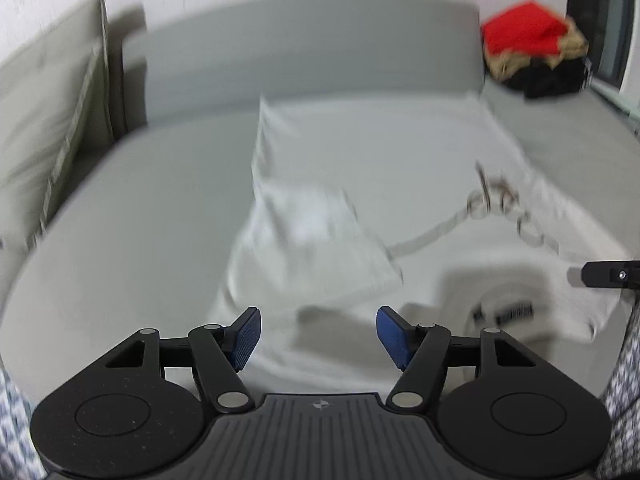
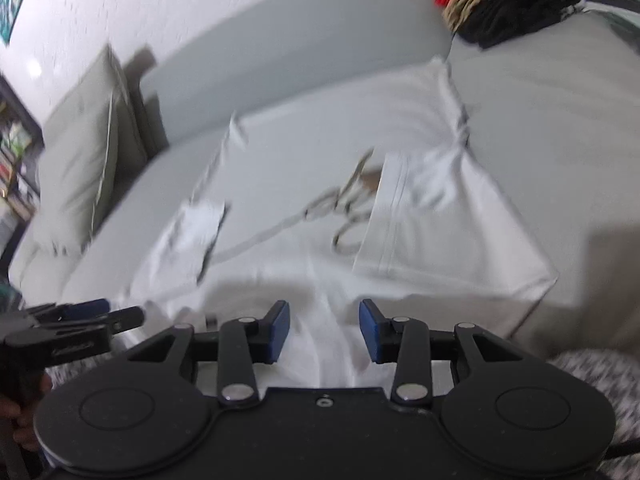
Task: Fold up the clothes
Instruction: 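Move both open tools over the collar end of the T-shirt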
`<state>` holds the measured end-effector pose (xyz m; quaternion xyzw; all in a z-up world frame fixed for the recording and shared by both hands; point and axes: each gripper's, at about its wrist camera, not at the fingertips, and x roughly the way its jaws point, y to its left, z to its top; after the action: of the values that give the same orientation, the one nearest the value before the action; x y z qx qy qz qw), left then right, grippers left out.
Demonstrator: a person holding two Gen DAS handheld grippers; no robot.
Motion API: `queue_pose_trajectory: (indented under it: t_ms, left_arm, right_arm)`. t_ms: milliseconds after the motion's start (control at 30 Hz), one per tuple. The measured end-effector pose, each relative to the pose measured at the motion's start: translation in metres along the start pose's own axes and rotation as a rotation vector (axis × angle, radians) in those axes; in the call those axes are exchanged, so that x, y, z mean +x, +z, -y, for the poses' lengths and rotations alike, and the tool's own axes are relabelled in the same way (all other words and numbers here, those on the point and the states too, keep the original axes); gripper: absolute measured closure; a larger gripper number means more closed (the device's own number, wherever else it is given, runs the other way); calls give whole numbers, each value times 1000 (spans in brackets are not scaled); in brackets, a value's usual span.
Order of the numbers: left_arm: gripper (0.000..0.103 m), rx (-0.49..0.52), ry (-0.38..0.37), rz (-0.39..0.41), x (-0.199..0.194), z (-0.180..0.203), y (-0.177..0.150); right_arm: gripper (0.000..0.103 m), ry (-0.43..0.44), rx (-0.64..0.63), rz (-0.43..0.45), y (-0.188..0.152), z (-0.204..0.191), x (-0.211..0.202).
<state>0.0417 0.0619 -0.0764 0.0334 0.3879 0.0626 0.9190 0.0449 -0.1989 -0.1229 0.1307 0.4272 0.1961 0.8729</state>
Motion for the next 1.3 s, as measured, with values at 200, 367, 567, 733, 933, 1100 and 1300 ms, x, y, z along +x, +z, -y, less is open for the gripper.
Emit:
queue_pose_trajectory:
  t_ms: [200, 367, 567, 733, 933, 1100, 1300]
  left_arm:
    - [35, -39, 32, -29, 46, -14, 37]
    - [59, -73, 74, -158, 100, -19, 51]
    - [59, -20, 27, -249, 85, -14, 29]
    - [58, -1, -18, -252, 46, -17, 20]
    - [49, -52, -47, -80, 0, -32, 72]
    - [47, -76, -80, 82, -19, -42, 122]
    - [50, -38, -93, 142, 46, -41, 163]
  right_arm:
    - [50, -44, 121, 40, 36, 27, 15]
    - [80, -103, 173, -45, 52, 39, 59]
    - [81, -174, 68, -100, 24, 31, 55]
    - [80, -147, 51, -145, 17, 25, 22]
    - [78, -40, 75, -42, 63, 9, -21]
    - [53, 51, 29, 100, 119, -9, -50]
    - [64, 74, 3, 175, 187, -3, -11]
